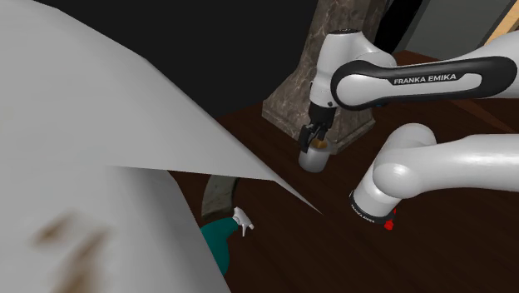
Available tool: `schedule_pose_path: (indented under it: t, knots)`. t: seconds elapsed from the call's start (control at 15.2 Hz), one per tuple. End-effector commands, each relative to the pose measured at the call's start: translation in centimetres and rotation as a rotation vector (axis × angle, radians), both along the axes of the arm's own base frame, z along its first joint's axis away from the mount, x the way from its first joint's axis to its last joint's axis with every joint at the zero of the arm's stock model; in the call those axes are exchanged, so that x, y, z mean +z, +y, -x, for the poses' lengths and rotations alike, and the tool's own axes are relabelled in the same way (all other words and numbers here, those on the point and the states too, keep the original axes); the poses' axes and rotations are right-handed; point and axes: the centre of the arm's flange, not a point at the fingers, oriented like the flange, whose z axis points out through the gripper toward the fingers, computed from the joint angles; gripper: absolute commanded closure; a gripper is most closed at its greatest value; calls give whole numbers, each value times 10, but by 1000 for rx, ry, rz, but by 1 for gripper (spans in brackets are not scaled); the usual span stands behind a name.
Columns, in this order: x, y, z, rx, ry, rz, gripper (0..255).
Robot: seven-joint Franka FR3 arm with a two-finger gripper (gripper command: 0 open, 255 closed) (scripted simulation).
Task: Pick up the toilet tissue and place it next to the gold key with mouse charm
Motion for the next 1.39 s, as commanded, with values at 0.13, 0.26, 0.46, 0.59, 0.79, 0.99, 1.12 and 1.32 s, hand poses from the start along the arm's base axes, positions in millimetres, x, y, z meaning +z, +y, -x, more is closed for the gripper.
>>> schedule_pose_path:
  t: [0.13,0.26,0.46,0.59,0.79,0.99,1.12,1.32]
  knots:
    - [-19,0,0,0,-1,0,0]
    - [-19,0,0,0,-1,0,0]
    - [-19,0,0,0,-1,0,0]
    - [-19,0,0,0,-1,0,0]
    - [-19,0,0,0,-1,0,255]
    - [-19,0,0,0,-1,0,255]
    - [-19,0,0,0,-1,0,255]
    - [-14,0,0,0,-1,0,255]
